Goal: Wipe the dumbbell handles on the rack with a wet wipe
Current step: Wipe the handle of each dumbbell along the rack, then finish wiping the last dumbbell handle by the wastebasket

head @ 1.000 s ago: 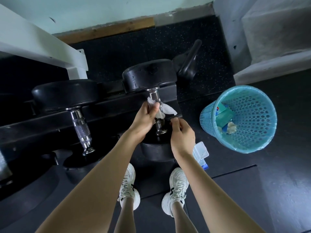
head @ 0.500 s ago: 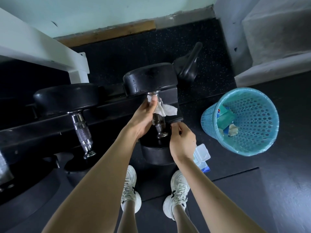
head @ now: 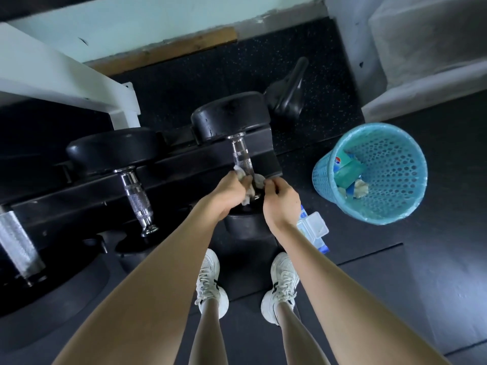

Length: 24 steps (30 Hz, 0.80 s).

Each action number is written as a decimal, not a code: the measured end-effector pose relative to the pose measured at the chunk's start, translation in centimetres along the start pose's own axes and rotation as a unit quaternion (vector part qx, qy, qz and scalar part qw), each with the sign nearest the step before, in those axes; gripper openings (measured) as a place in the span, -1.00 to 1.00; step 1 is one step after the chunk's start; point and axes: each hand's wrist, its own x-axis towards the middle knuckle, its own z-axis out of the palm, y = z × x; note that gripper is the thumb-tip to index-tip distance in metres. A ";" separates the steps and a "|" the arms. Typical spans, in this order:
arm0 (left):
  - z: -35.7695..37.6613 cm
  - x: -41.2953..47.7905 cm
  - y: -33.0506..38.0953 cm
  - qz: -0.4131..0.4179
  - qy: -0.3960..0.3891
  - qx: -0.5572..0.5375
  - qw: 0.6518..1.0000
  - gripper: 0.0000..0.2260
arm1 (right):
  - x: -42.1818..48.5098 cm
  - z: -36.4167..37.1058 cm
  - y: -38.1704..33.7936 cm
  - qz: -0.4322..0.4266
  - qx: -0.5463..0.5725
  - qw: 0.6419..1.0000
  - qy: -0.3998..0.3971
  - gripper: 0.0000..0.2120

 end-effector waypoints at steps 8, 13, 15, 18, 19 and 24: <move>-0.2 -2.0 -1.6 -0.040 -0.034 0.107 0.993 -0.62 | -0.2 -1.6 -0.8 0.063 0.140 0.987 -0.050 -0.74; -1.2 -4.5 0.9 0.009 0.008 0.122 0.992 -0.76 | -0.8 -4.2 -0.8 0.078 0.198 0.973 -0.092 -0.77; -1.1 -6.0 2.5 0.047 0.021 0.067 0.996 -0.83 | -1.3 -5.9 -1.0 0.070 0.234 0.964 -0.107 -0.77; 0.0 -7.9 4.9 0.080 0.035 0.006 0.996 -0.84 | -2.3 -9.1 -1.7 0.069 0.304 0.937 -0.160 -0.73; 0.6 -8.4 5.7 0.081 0.040 -0.002 0.996 -0.81 | -2.6 -10.2 -1.9 0.077 0.331 0.922 -0.184 -0.71; 5.0 -9.4 9.1 0.065 0.039 -0.030 0.997 -0.80 | -3.2 -15.0 -1.5 0.039 0.389 0.889 -0.237 -0.65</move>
